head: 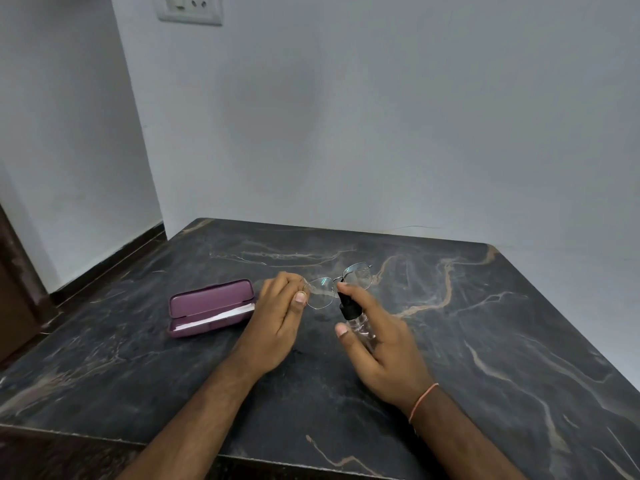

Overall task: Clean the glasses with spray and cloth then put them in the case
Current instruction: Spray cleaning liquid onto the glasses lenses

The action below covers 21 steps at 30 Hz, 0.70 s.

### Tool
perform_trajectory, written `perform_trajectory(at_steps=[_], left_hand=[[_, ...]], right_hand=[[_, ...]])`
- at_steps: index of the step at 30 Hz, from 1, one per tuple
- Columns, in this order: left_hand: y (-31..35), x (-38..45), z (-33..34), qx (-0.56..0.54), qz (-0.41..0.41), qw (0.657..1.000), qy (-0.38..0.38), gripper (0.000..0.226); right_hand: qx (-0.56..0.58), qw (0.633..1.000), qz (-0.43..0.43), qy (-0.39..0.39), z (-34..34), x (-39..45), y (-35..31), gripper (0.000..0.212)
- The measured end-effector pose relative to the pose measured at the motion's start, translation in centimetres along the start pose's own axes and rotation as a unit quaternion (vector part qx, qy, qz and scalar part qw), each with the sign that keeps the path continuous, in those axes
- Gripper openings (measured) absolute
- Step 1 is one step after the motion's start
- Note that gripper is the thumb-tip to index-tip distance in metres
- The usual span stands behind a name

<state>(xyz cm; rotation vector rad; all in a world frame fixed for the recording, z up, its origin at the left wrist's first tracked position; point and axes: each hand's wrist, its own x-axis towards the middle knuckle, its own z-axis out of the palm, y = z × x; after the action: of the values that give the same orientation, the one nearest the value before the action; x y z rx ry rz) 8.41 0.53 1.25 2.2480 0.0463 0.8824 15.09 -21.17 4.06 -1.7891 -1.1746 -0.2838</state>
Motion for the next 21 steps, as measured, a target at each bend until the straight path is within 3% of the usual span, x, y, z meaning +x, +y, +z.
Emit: perform_trajectory(at_steps=[7,15,21], left_hand=[[0.0,-0.07,0.03,0.006,0.0,1.0,-0.006,0.04],[0.19,-0.09,-0.02,0.009,0.001,1.0,-0.005,0.037],[-0.02,-0.02,0.04,0.013,-0.001,1.0,-0.01,0.044]], right_hand=[[0.007,1.0,0.004,0.02,-0.11,-0.17,0.03,0.05],[-0.02,1.0,0.002,0.009,0.17,-0.09,-0.41,0.061],[-0.015,1.0,0.01,0.015,0.07,0.02,-0.7,0.051]])
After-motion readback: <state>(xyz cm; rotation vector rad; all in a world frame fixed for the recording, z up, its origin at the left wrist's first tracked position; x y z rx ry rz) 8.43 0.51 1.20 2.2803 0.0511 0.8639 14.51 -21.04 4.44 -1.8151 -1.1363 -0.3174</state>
